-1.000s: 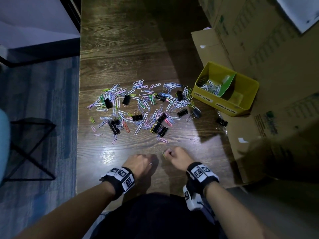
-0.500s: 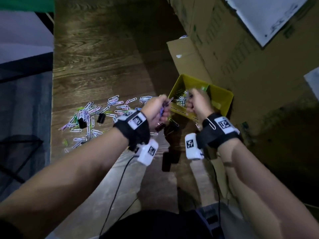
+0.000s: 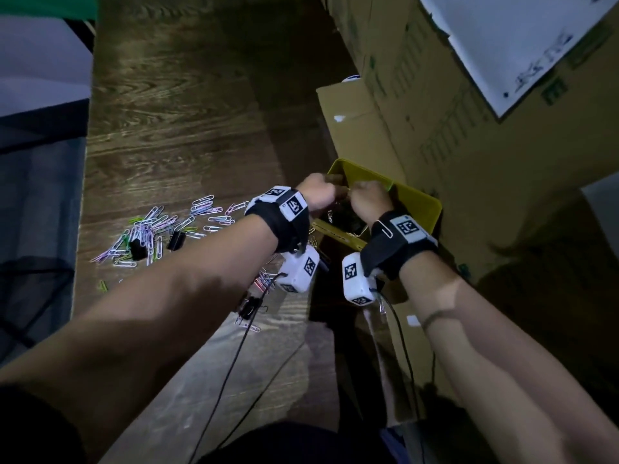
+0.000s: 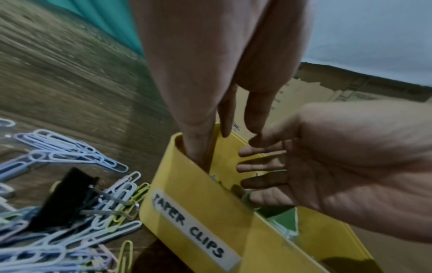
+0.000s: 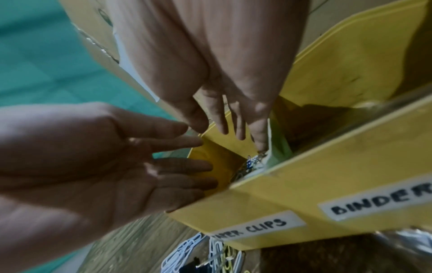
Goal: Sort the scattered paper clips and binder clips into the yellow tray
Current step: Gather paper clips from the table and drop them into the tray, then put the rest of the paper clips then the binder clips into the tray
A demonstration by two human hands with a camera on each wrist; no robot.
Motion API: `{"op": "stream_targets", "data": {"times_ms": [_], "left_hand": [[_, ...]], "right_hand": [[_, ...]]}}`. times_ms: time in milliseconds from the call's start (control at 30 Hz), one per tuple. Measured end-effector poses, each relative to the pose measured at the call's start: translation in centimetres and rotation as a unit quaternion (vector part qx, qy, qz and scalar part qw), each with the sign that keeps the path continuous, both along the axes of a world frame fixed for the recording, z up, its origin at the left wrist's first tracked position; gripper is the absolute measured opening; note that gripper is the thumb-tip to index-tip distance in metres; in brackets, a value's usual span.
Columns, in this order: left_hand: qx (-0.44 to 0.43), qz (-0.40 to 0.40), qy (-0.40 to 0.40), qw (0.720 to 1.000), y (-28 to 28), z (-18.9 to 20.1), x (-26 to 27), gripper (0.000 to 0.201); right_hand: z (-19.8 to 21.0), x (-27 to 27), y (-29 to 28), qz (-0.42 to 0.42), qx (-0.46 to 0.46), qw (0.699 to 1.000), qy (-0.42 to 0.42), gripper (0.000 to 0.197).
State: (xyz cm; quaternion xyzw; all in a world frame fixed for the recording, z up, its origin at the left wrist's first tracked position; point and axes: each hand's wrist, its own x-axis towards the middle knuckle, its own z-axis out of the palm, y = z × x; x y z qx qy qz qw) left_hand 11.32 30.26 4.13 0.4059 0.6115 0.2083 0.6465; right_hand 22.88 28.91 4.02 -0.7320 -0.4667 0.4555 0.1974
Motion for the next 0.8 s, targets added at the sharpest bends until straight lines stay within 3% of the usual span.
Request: {"op": "stream_targets", "data": {"times_ms": [100,300,400,533,633,733,800], "left_hand": [[0.028,0.032,-0.059,0.997,-1.3,1.0,-2.5,0.033],[0.063,0.052,-0.022,0.996,-7.6,1.5,-12.6,0.010],[0.090,0.072,0.066,0.991,-11.3,0.4,-20.2,0.008],[0.120,0.122,0.236,0.957,-15.3,-0.9,-30.4,0.012],[0.151,0.050,0.337,0.928,-17.1,-1.9,-35.1,0.019],[0.191,-0.057,0.355,0.913,-17.7,-3.5,-37.1,0.026],[0.203,-0.075,0.374,0.902,-17.4,-4.7,-37.9,0.033]], "right_hand": [[0.2,-0.3,-0.4,-0.013,0.035,0.999,0.022,0.038],[0.9,-5.5,-3.9,0.044,0.205,0.976,0.056,0.020],[1.0,-9.2,-6.7,0.151,0.228,0.961,0.036,0.017],[0.8,-15.5,-9.6,0.312,0.191,0.930,0.040,0.017],[0.0,-20.7,-11.1,0.428,0.151,0.891,0.001,0.021],[-0.9,-25.8,-12.5,0.518,0.098,0.849,-0.043,0.040],[-1.6,-28.6,-13.3,0.548,0.084,0.829,-0.078,0.057]]}}
